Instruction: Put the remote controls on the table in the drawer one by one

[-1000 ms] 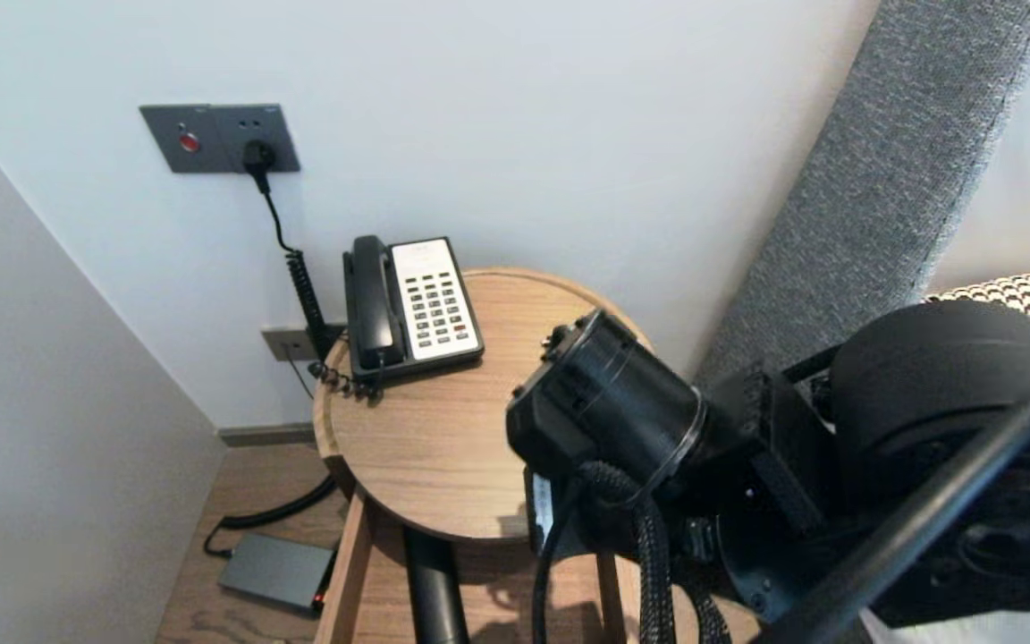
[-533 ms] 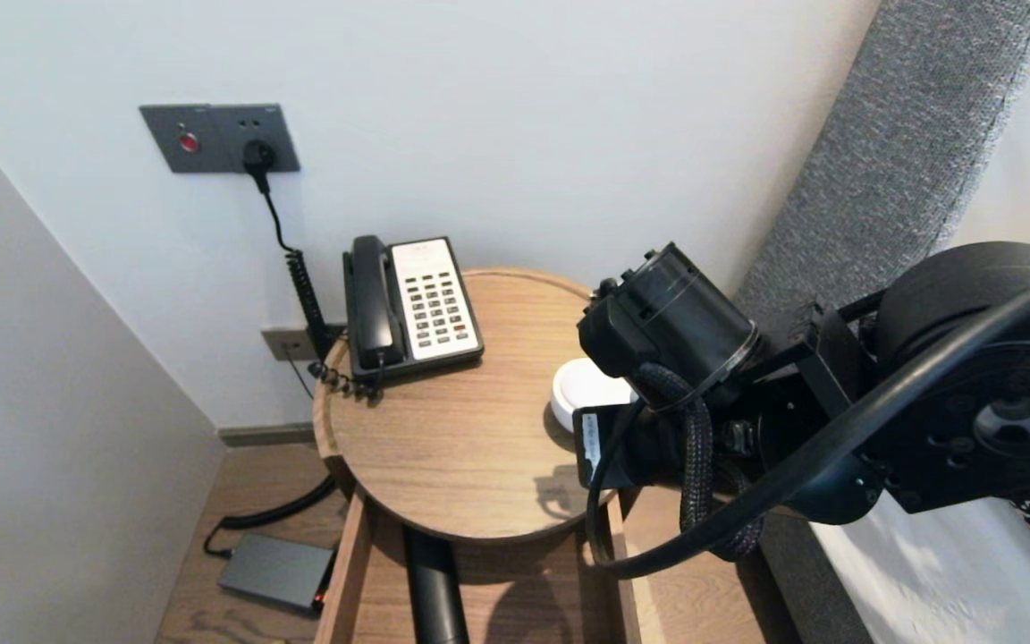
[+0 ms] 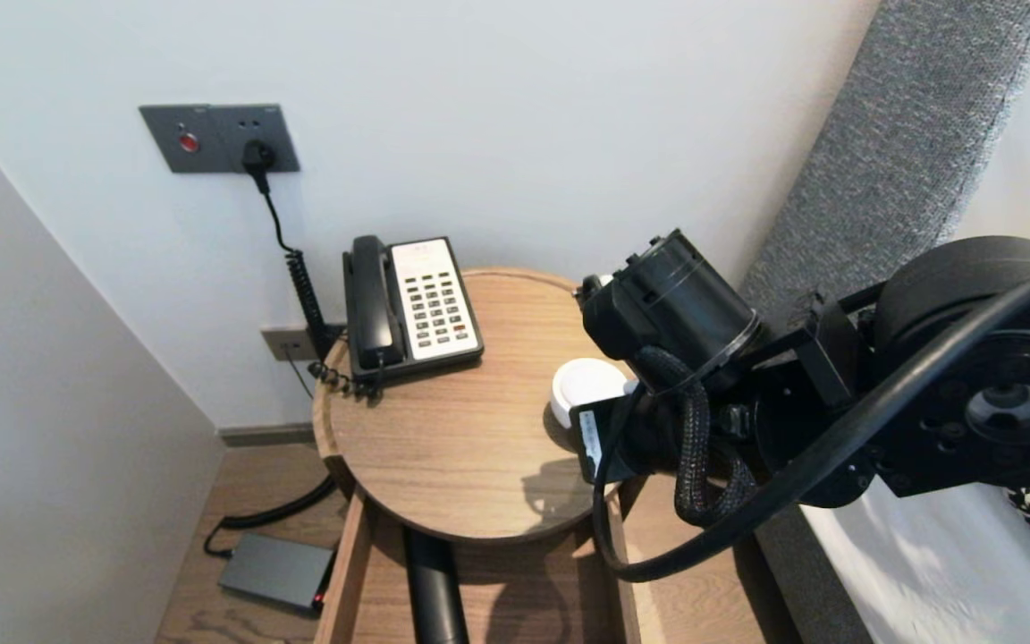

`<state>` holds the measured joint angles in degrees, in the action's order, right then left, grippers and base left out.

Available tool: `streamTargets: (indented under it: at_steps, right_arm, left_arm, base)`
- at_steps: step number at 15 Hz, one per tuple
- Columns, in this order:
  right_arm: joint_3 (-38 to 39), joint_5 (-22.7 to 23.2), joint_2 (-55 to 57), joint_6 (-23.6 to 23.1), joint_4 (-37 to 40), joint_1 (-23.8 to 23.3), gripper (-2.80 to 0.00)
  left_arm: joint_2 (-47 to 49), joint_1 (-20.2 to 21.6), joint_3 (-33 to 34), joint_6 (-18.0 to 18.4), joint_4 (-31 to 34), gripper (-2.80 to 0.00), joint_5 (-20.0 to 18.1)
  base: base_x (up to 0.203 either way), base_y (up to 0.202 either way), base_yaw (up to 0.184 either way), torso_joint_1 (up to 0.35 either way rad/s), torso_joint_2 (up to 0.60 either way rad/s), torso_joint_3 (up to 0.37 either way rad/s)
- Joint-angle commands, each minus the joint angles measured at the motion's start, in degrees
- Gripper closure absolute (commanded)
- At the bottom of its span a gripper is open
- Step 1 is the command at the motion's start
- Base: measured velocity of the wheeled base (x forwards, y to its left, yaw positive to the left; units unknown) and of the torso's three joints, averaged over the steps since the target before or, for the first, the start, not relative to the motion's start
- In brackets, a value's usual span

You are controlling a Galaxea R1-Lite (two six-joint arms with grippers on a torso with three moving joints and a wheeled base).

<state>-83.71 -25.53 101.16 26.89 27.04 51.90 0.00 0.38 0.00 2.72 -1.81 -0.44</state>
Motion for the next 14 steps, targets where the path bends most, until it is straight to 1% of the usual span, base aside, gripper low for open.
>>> streamTargets:
  at_steps: [1, 2, 4, 7, 14]
  right_arm:
    - [-0.33, -0.6, 0.61, -2.05, -2.0, -1.31, -2.8]
    - [-0.4, -1.54, 0.62, -2.9, -2.69, -1.72, -2.8]
    - [-0.6, -3.89, 1.85, -6.0, -4.91, -2.13, -2.8]
    - [-2.28, -5.15, 4.03, -9.37, -8.72, -3.84, -2.8]
    - [-7.73, -5.78, 10.7, -10.04, -9.24, -6.56, -2.8]
  left_arm:
    - [-0.09, -0.03, 0.7, 0.01, -0.04, 0.0, 0.0]
    - [-0.09, -0.03, 0.7, 0.01, -0.04, 0.0, 0.0]
    - [-0.09, 0.02, 0.7, 0.01, -0.04, 0.0, 0.0]
    - [-0.09, -0.03, 0.7, 0.01, -0.04, 0.0, 0.0]
    - [-0.09, -0.01, 0.7, 0.01, -0.04, 0.0, 0.0]
  base:
    - [0.0, 0.0, 0.0, 0.0, 0.0, 0.0]
    - [0.0, 0.0, 0.0, 0.0, 0.0, 0.0]
    - [0.0, 0.0, 0.0, 0.0, 0.0, 0.0]
    - [0.0, 0.0, 0.0, 0.0, 0.0, 0.0]
    - [0.0, 0.0, 0.0, 0.0, 0.0, 0.0]
